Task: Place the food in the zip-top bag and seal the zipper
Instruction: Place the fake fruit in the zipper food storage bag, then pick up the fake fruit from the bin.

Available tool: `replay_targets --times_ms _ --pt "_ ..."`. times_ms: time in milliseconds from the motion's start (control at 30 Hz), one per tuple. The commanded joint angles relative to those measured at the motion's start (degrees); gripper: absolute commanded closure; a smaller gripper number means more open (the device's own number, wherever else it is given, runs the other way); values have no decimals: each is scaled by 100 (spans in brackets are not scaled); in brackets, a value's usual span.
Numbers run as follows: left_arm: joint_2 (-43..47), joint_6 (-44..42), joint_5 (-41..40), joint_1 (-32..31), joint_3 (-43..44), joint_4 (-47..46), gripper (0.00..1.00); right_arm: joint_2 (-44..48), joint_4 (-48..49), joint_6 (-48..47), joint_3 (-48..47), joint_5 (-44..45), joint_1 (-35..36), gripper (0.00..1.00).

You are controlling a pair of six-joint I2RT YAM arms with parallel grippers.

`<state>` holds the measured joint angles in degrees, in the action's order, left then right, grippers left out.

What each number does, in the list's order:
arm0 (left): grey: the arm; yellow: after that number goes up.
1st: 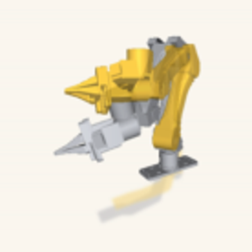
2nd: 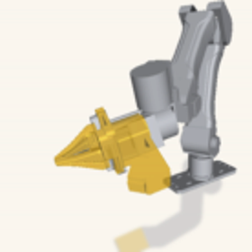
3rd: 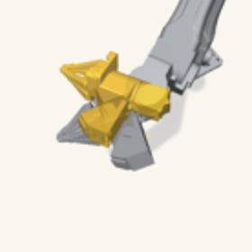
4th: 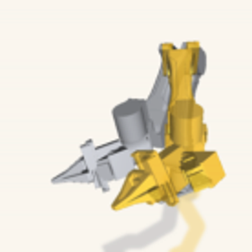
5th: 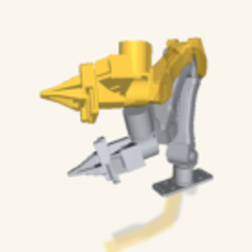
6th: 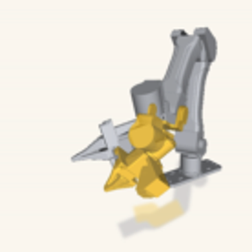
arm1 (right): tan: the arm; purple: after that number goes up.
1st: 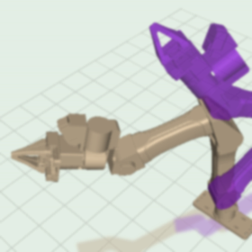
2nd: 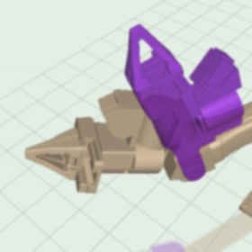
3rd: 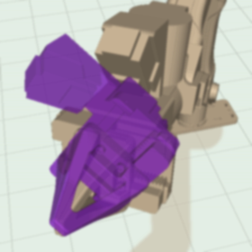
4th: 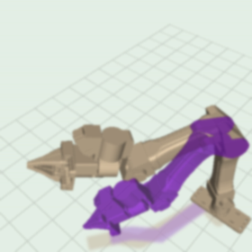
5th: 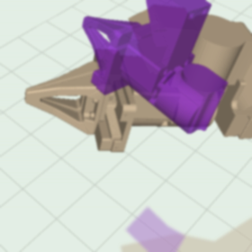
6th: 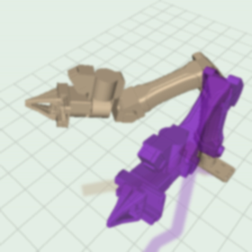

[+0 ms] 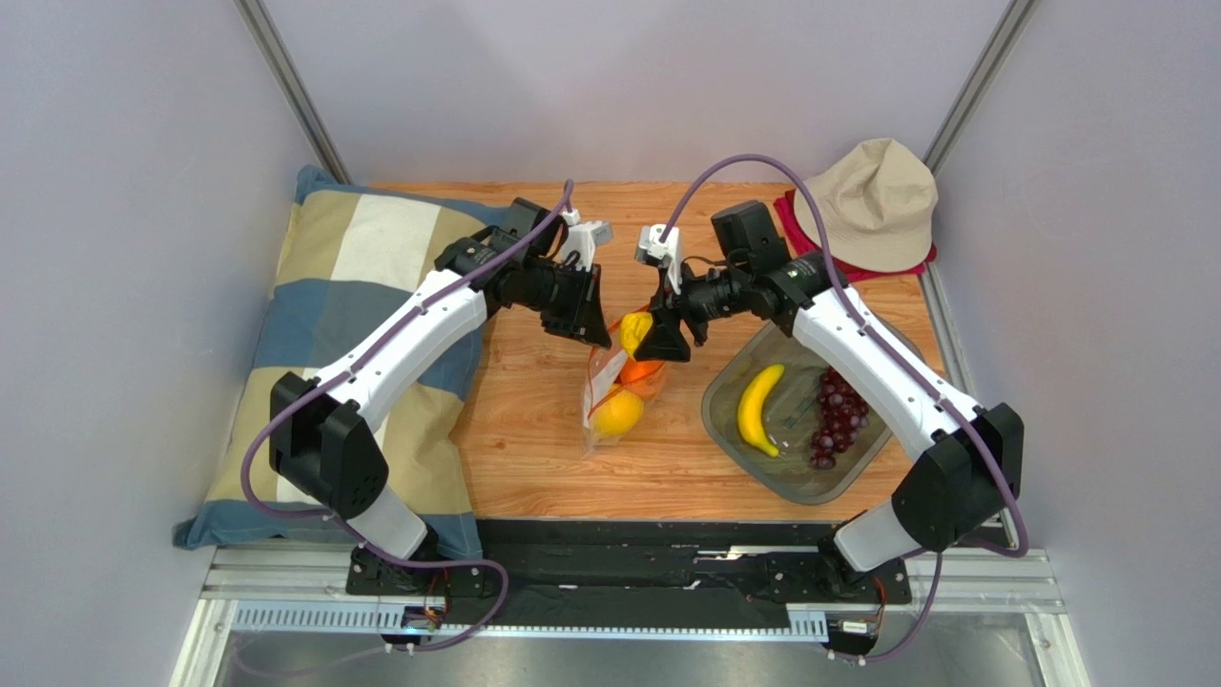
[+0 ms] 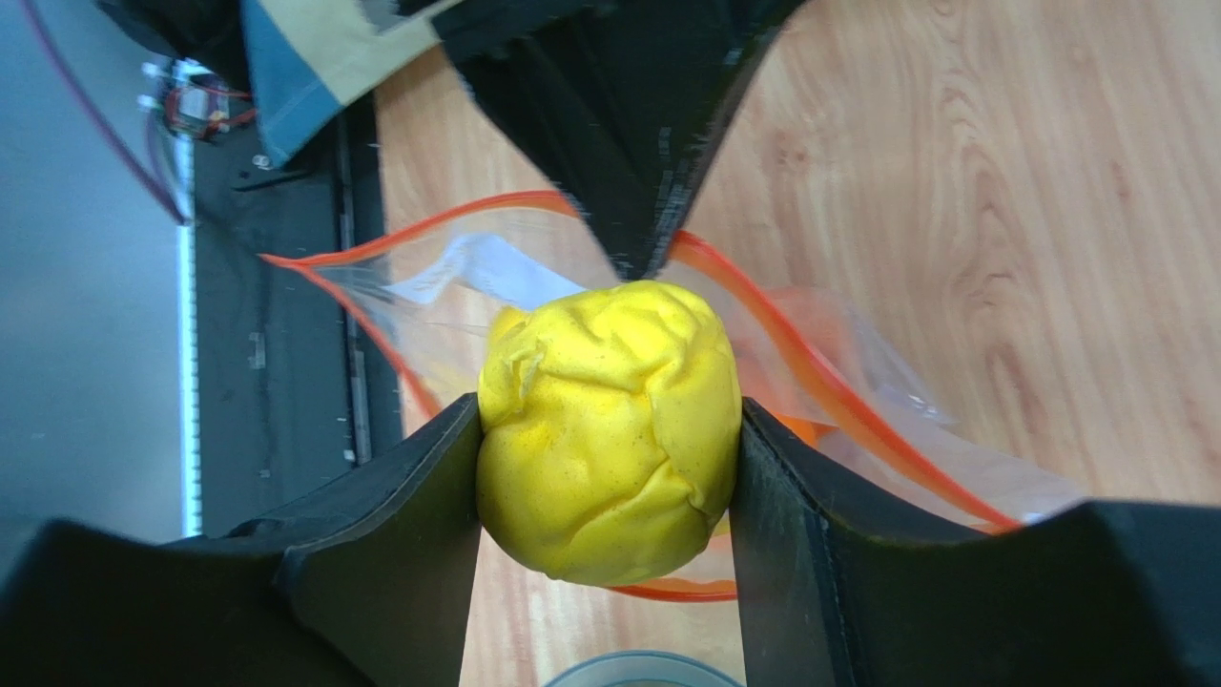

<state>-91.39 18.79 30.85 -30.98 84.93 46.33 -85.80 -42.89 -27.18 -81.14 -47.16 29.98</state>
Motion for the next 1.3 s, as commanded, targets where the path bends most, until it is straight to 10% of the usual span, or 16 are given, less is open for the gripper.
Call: replay_targets --times_ms 0,300,600,1000,1267 --pt "201 -42 132 31 121 -159 100 -77 467 -516 -165 679 52 52" --pt "166 -77 114 40 217 -124 100 -148 -140 -719 -578 1647 210 8" --pt "174 -103 158 40 288 -106 100 441 -825 668 -938 1991 27 9" --pt "280 -112 149 40 112 -124 100 978 -2619 187 634 3200 -3618 7" --pt "236 -94 141 40 77 -168 100 -49 -1996 784 1083 4056 -4052 15"
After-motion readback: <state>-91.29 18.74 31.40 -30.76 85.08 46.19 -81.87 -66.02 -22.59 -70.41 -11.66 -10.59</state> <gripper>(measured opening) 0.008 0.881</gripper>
